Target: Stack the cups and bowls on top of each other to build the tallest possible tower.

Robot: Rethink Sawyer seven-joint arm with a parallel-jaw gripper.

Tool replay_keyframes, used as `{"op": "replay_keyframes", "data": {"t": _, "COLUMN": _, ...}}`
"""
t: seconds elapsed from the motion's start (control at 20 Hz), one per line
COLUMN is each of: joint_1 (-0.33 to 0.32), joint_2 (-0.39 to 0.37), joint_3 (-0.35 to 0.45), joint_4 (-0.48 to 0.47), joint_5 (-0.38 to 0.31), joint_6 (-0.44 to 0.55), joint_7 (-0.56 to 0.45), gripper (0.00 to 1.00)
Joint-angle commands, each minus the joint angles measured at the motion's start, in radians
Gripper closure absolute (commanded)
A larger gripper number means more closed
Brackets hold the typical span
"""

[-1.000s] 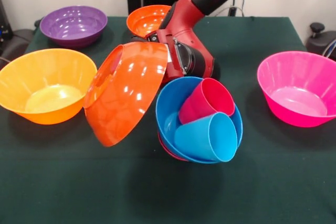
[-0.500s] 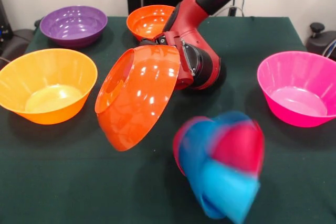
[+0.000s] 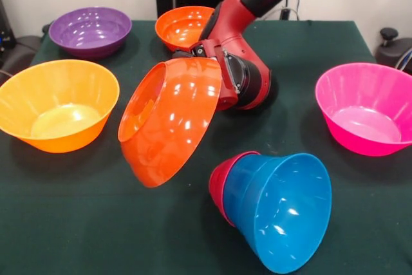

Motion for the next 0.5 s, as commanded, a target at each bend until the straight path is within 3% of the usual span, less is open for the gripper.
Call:
{"op": "replay_keyframes", "data": {"t": 0.05, "joint_1": -0.004, "joint_2": 0.012, "joint_3": 0.128, "joint_4": 0.034, "joint_5": -0.092, "joint_6": 0.049, "joint_7": -0.075, "gripper": 1.0}}
{"op": "replay_keyframes", "data": {"t": 0.3, "joint_1": 0.009, "joint_2": -0.036, "joint_3": 0.112, "joint_4": 0.118, "joint_5": -0.147, "joint_6": 0.111, "joint_7": -0.003, "gripper": 1.0}}
{"op": "replay_keyframes", "data": {"t": 0.5, "joint_1": -0.003, "joint_2": -0.092, "joint_3": 0.085, "joint_4": 0.192, "joint_5": -0.245, "joint_6": 0.193, "joint_7": 0.105, "gripper": 1.0}}
